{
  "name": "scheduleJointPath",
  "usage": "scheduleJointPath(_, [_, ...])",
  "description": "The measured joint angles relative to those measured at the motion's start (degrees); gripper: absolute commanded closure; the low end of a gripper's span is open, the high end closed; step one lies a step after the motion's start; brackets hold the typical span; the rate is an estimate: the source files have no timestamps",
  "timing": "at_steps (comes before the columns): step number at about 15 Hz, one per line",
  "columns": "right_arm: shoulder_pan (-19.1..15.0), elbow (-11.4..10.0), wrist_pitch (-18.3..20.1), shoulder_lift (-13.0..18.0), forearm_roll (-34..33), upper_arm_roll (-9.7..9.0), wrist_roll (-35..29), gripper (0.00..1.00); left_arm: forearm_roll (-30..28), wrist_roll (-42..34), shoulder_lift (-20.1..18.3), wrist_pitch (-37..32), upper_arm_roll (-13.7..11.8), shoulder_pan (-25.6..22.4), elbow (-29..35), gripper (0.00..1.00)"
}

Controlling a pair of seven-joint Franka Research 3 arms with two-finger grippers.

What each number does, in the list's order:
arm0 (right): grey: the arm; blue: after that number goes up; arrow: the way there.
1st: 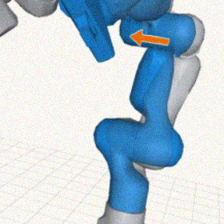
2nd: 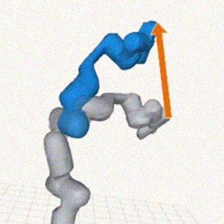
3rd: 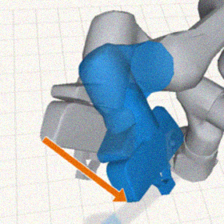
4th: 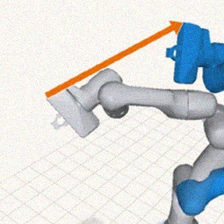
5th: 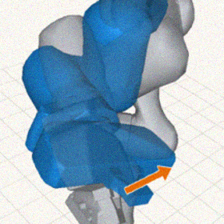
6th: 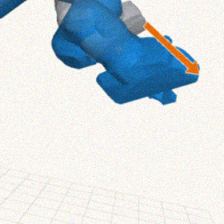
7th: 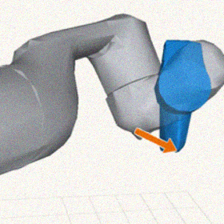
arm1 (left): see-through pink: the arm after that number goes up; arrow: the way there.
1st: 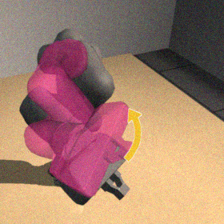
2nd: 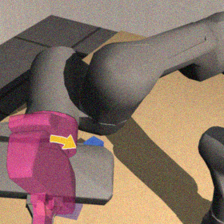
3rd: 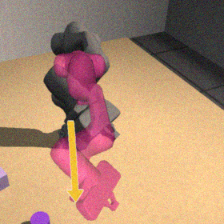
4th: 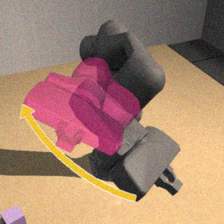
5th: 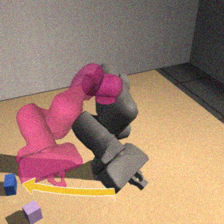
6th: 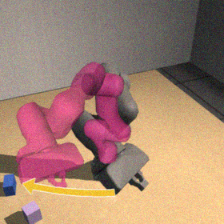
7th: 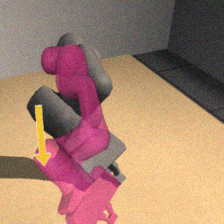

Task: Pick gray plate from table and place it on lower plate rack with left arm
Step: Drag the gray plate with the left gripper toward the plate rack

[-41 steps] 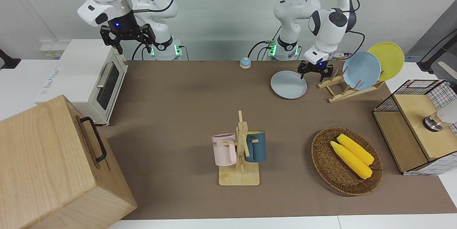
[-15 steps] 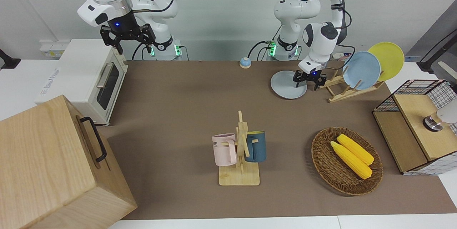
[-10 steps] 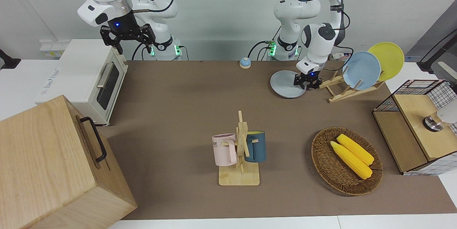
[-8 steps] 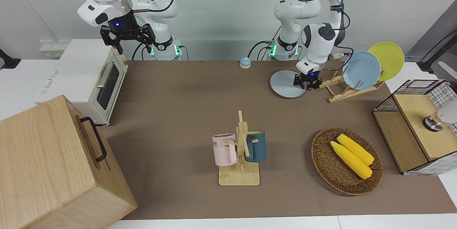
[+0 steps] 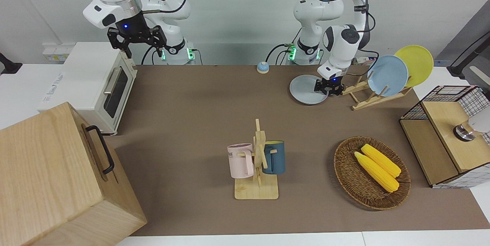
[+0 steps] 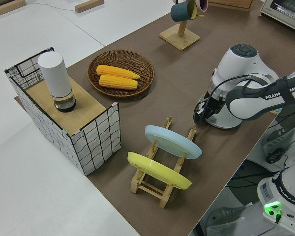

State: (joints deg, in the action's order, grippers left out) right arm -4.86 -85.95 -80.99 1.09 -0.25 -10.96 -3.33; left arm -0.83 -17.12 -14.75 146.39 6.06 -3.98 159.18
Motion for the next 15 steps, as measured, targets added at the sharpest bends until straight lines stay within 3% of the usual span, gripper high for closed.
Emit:
scheduleJointPath(10, [0.00, 0.00, 0.00, 0.00, 0.00, 0.00, 0.00, 0.011, 0.00, 0.01, -7.48, -15.73, -0.23, -0.05, -6.10, 1.00])
scheduleJointPath(15, [0.00, 0.00, 0.00, 0.00, 0.00, 0.00, 0.00, 0.013, 0.00, 0.05, -9.42, -23.34, -0.53, -0.08, -10.40, 1.00])
